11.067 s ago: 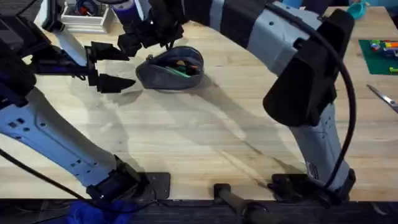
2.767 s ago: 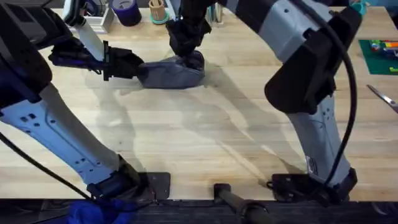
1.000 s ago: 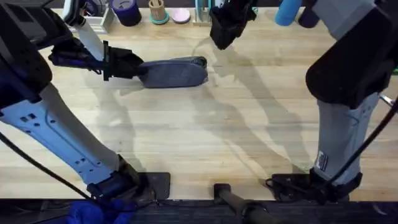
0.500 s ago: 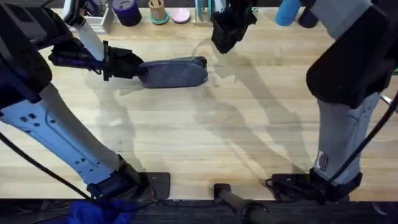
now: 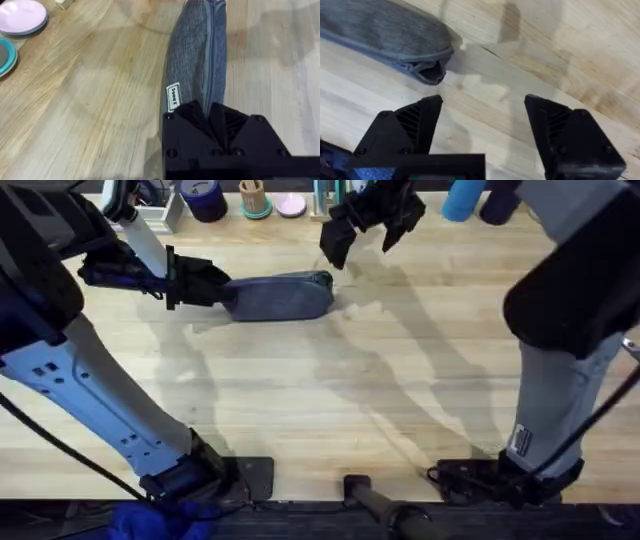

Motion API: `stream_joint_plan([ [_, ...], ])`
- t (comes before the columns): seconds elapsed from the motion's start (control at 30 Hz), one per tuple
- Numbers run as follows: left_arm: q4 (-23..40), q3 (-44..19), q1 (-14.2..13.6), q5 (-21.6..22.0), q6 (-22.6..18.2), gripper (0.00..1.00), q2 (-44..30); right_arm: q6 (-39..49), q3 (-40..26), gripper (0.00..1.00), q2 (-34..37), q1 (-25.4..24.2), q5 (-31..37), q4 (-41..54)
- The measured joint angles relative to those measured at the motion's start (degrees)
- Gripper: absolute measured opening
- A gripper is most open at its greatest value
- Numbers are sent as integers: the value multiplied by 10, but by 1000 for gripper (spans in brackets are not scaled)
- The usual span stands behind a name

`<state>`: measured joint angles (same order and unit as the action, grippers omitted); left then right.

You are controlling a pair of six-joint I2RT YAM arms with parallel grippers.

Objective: Unzip the bag, pick up the pens from the table one at a time and place them inside, then zip the bag closed.

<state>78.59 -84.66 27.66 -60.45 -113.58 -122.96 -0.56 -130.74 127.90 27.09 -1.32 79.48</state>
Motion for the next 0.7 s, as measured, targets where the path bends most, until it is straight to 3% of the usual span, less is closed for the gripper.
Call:
stream_joint_plan([
  [0.7, 0, 0, 0, 0, 0, 41, 0, 2, 0, 996, -117, -35, -13, 67],
])
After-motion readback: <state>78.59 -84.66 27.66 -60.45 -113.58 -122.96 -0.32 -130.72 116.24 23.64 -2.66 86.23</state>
